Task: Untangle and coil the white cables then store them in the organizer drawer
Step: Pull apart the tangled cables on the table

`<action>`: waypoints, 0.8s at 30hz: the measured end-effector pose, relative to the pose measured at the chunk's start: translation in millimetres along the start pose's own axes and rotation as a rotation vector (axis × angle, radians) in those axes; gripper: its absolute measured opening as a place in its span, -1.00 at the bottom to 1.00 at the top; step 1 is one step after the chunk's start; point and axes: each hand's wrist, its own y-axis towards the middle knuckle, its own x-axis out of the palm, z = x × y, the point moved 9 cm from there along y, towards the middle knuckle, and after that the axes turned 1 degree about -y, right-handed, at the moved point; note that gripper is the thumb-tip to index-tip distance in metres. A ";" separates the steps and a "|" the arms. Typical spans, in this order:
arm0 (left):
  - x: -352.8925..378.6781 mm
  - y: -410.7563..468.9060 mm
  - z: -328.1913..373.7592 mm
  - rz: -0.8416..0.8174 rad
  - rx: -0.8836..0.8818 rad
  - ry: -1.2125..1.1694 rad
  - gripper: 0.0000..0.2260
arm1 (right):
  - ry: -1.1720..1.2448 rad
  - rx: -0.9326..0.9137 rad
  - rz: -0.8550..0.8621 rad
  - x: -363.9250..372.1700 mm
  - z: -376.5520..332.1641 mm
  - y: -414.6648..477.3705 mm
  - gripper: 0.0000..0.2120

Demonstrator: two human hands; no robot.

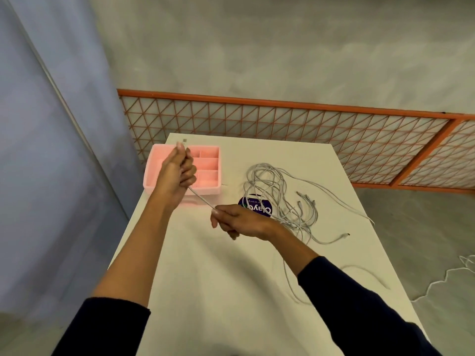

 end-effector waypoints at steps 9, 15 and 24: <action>-134.9 -24.8 -22.9 0.519 0.027 -0.132 -0.65 | -0.295 0.163 0.006 -3.4 93.0 -23.6 -0.64; -202.9 -49.9 -8.7 0.747 0.072 -0.149 -0.63 | -0.427 0.413 0.045 -25.4 176.9 -79.8 -0.62; -164.8 -42.8 -36.6 0.683 0.036 -0.068 -0.64 | -0.435 0.677 0.095 -53.1 214.0 -95.4 -0.77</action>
